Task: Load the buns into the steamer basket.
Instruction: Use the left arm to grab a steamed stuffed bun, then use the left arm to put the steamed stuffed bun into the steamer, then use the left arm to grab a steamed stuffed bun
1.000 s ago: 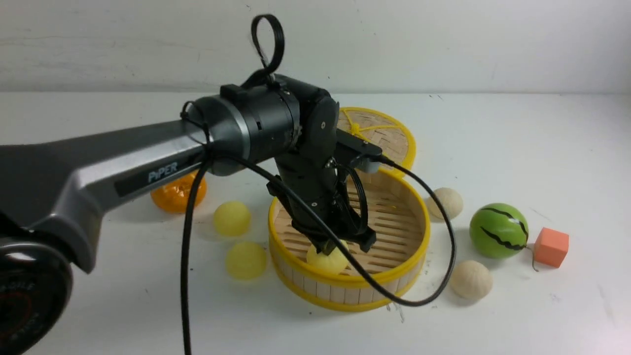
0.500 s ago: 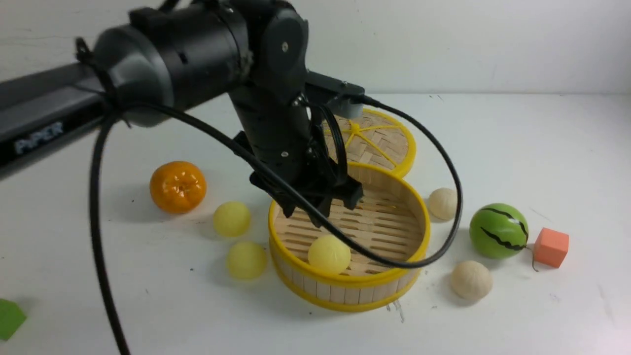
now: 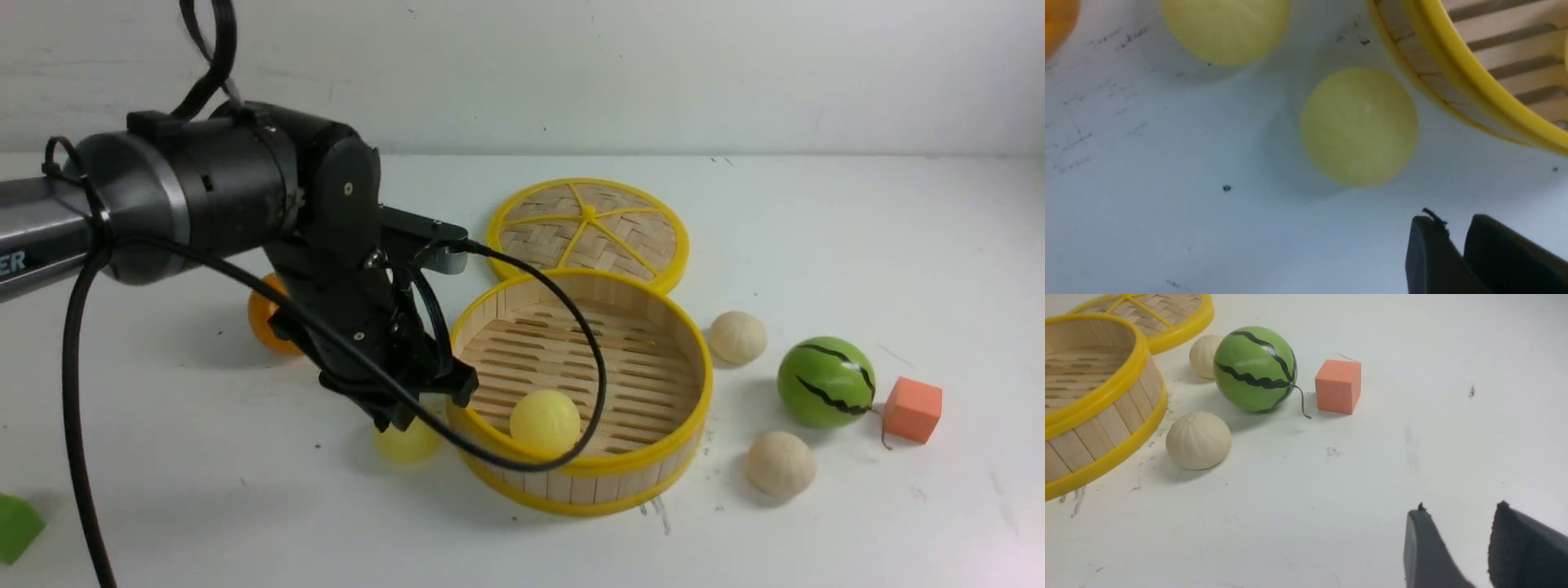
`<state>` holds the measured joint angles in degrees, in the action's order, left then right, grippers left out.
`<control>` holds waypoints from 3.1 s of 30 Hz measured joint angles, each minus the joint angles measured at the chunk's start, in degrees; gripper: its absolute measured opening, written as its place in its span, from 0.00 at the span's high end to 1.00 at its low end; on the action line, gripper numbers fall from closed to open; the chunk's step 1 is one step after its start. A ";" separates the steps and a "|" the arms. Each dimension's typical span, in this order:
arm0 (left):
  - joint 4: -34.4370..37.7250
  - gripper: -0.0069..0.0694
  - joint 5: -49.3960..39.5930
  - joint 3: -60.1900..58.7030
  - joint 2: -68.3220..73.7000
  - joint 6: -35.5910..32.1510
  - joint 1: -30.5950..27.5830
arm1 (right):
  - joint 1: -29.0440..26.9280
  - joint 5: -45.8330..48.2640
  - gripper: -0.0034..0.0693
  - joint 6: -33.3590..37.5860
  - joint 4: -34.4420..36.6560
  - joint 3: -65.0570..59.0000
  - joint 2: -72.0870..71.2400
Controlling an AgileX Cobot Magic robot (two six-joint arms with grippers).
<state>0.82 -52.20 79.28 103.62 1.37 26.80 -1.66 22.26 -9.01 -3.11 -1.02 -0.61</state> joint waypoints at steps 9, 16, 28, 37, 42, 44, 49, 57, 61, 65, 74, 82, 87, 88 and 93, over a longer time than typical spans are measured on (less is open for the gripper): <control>-2.52 0.59 4.86 -0.06 4.46 0.00 -0.07 | 0.00 0.00 0.62 0.00 0.00 0.00 0.00; -4.64 0.58 7.91 -0.09 6.18 0.00 -0.11 | 0.00 0.00 0.62 0.00 0.00 0.00 0.00; -7.03 0.63 9.32 -0.09 8.52 0.00 -0.11 | 0.00 0.00 0.62 0.00 0.00 0.00 0.00; -7.03 0.93 2.94 1.48 8.37 1.62 -0.11 | 0.00 0.00 0.62 0.00 0.00 0.00 0.00; -7.09 0.93 -4.67 7.21 3.26 4.42 2.93 | 0.00 0.00 0.62 0.00 0.00 0.00 0.00; -6.55 0.93 -2.28 9.29 1.73 2.92 4.95 | 0.00 0.00 0.62 0.00 0.00 0.00 0.00; -4.24 0.93 3.62 15.70 5.57 0.99 7.26 | 0.00 0.00 0.62 0.00 0.00 0.00 0.00; -5.38 0.92 3.09 22.40 17.42 0.25 5.21 | 0.00 0.00 0.62 0.00 0.00 0.00 0.00; -5.43 0.84 2.21 23.83 18.64 0.18 5.06 | 0.00 0.00 0.62 0.00 0.00 0.00 0.00; -5.37 0.66 0.41 23.89 17.41 0.18 5.06 | 0.00 0.00 0.62 0.00 0.00 0.00 0.00; -3.64 0.49 -8.77 22.81 6.73 -0.66 1.10 | 0.00 0.00 0.62 0.00 0.00 0.00 0.00; 3.79 0.74 -1.71 16.58 11.59 -10.17 -9.44 | 0.00 0.00 0.62 0.00 0.00 0.00 0.00; 2.83 0.70 2.70 16.51 13.02 -10.85 -9.72 | 0.00 0.00 0.62 0.00 0.00 0.00 0.00; 2.48 0.69 2.95 16.51 13.09 -10.85 -9.72 | 0.00 0.00 0.62 0.00 0.00 0.00 0.00; 1.92 0.63 3.37 16.51 13.16 -10.52 -9.72 | 0.00 0.00 0.62 0.00 0.00 0.00 0.00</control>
<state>2.75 -48.83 95.80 116.77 -9.15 17.08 -1.66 22.26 -9.01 -3.11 -1.02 -0.61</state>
